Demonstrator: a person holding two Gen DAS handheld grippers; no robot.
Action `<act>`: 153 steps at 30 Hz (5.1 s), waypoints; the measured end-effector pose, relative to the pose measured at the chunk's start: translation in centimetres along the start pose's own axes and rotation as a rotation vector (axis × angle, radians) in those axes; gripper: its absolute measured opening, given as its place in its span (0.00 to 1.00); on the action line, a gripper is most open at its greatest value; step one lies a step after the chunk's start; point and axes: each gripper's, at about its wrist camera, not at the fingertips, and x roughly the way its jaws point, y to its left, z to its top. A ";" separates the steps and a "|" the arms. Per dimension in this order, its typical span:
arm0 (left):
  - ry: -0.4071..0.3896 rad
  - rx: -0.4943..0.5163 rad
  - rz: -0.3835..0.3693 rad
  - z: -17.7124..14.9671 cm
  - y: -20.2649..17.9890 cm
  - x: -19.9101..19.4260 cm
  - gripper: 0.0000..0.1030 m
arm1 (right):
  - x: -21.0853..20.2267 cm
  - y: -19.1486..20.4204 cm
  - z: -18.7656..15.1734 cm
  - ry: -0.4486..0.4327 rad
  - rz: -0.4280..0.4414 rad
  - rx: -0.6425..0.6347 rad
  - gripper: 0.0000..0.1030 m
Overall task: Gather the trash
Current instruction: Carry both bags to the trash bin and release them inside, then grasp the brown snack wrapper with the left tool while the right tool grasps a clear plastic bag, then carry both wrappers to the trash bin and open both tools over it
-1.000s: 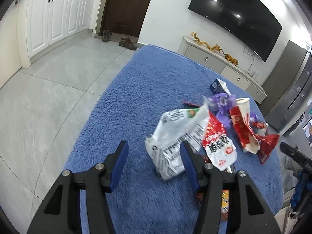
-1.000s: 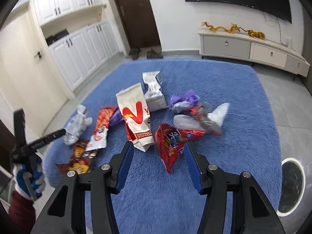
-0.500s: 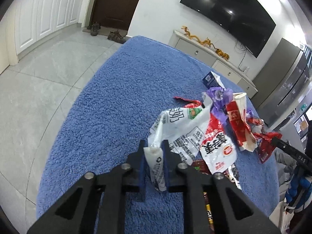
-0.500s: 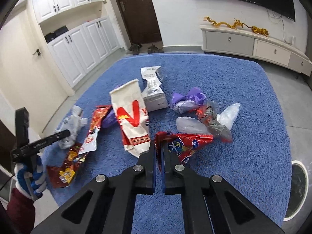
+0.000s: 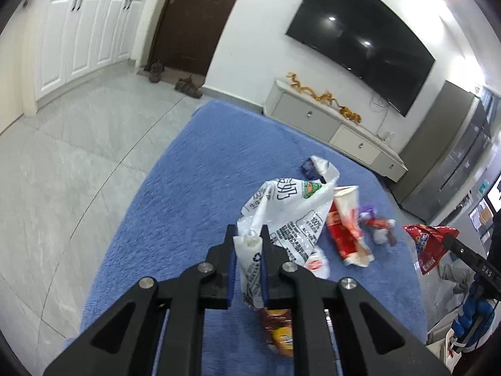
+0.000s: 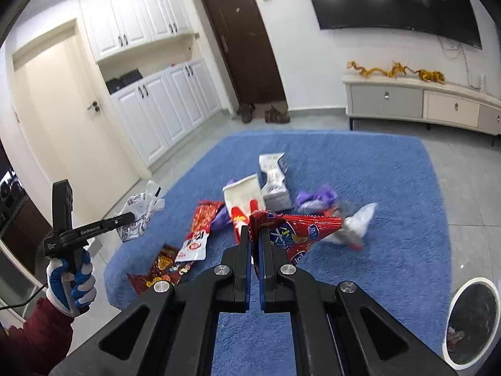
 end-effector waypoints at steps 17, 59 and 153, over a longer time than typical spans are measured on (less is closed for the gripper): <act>0.196 0.417 -0.267 -2.3 -31.8 9.4 0.11 | -14.2 -22.2 -7.4 -0.173 -0.356 0.317 0.03; 0.357 0.619 -0.382 -11.2 -52.1 19.1 0.42 | -18.3 -35.2 -15.1 -0.163 -0.595 0.618 0.31; 0.098 -0.055 -0.118 -3.7 -9.7 -1.5 0.08 | -5.2 -11.7 0.5 -0.111 -0.094 0.088 0.15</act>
